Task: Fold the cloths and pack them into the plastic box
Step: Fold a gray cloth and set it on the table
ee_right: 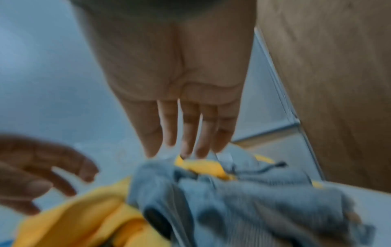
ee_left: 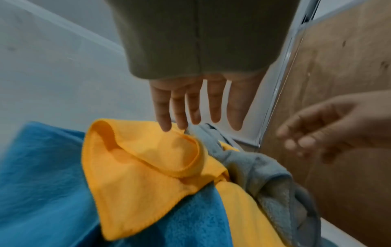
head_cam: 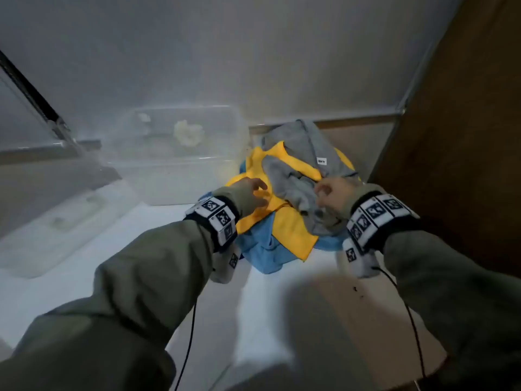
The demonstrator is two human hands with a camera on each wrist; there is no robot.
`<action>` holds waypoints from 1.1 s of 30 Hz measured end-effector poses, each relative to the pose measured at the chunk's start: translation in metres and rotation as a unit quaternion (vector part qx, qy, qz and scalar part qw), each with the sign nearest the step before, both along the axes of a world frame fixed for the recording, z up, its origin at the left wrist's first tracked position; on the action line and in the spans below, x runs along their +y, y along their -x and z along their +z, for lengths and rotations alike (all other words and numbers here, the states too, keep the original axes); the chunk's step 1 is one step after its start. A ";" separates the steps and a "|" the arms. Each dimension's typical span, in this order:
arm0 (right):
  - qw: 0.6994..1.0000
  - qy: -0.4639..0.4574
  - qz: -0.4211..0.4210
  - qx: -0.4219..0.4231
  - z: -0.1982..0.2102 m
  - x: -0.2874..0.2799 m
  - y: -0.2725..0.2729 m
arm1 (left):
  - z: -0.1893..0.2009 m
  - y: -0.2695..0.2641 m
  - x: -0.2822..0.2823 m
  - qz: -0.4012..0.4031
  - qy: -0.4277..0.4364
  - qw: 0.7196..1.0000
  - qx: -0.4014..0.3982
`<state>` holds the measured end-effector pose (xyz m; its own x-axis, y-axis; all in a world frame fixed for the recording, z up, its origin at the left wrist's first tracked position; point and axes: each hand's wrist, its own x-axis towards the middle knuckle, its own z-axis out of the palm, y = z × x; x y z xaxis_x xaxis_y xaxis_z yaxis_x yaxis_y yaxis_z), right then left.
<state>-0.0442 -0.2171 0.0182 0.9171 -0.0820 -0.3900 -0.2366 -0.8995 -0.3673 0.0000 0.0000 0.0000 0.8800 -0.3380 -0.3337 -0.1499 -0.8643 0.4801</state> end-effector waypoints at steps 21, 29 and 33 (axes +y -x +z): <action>0.918 -0.386 0.047 0.079 -0.028 0.073 0.010 | -0.031 -0.004 -0.014 0.284 0.285 0.912 0.072; 0.973 -0.218 -0.056 -0.048 -0.040 0.102 0.009 | -0.048 0.046 0.077 0.276 0.486 0.828 0.051; 0.933 -0.342 0.072 0.085 -0.041 0.155 0.012 | -0.042 0.055 0.117 0.224 0.449 0.859 0.102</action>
